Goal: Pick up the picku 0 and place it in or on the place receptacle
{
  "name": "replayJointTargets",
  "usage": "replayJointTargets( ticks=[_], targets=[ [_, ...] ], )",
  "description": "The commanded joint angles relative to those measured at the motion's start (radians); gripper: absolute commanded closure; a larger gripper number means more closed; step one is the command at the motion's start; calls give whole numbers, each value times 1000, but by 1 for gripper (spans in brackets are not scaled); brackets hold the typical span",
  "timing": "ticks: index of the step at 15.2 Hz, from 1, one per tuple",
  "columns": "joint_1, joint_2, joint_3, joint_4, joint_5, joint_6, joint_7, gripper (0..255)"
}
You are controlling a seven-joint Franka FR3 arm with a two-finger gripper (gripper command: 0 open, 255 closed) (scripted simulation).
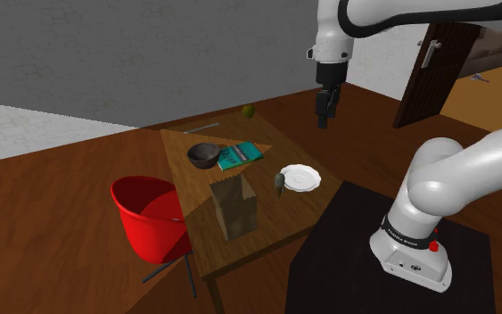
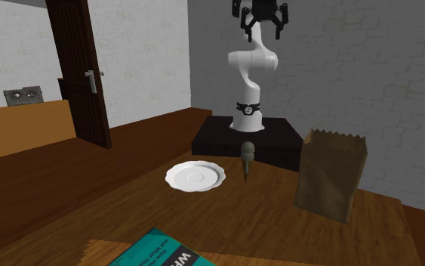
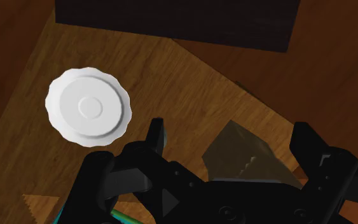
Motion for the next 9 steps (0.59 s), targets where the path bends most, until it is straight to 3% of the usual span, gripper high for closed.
replayJointTargets(
  ticks=[1, 9],
  targets=[
    [0, 0, 0, 0, 0, 0, 0, 0],
    [-19, 96, -43, -191, 8, 347, -52, 0]
  ],
)
